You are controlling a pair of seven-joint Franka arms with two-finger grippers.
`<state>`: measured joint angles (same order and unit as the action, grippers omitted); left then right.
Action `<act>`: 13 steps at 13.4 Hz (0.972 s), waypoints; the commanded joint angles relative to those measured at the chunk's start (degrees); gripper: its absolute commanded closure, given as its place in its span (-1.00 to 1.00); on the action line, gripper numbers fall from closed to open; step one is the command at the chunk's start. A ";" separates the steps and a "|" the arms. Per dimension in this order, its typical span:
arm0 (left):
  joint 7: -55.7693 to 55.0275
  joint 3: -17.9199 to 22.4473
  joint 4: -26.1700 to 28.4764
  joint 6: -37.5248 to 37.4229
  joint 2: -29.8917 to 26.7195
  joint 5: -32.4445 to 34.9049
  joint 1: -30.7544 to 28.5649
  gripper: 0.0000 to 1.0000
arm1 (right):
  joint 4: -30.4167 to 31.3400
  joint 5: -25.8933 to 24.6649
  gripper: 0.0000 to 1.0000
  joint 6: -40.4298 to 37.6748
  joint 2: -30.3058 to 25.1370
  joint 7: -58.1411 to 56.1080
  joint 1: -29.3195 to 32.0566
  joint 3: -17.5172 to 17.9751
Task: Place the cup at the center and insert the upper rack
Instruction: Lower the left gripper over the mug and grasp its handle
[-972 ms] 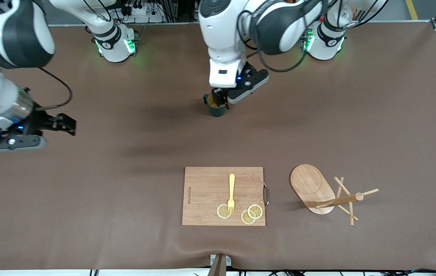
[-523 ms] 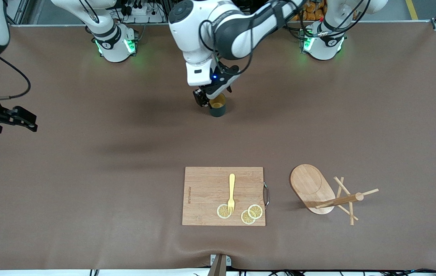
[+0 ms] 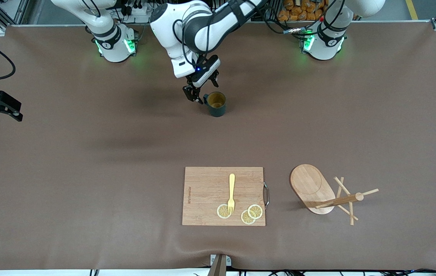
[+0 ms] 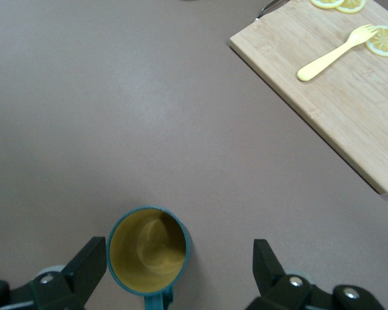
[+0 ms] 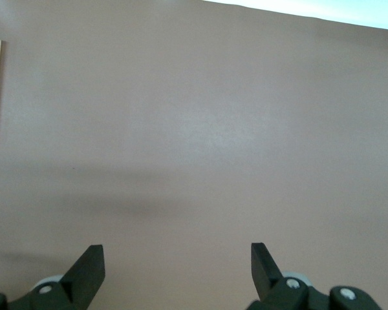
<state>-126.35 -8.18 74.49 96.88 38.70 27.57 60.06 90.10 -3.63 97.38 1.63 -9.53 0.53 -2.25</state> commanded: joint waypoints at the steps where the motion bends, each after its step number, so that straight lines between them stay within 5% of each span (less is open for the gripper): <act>1: -3.80 5.70 -3.56 -0.12 3.57 1.26 5.66 -1.00 | 1.48 2.47 -1.00 -1.74 -1.54 -1.11 0.87 0.15; 3: -4.16 6.77 -3.47 0.15 4.63 1.26 7.53 -1.00 | 1.39 8.35 -1.00 -2.98 -1.28 -1.28 2.90 -0.99; 9: -9.42 7.30 -3.47 0.15 6.12 1.34 9.37 -1.00 | 1.04 8.38 -1.00 -3.16 -1.10 -1.20 2.37 -1.61; 13: -10.75 12.13 -4.25 0.23 8.32 1.26 13.33 -1.00 | -0.54 7.68 -1.00 -3.16 -0.93 -0.93 1.41 -1.35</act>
<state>-136.12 1.61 72.48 97.35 45.02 27.62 71.33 90.26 3.94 94.63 1.63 -10.29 2.39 -3.77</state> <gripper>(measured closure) 0.000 0.000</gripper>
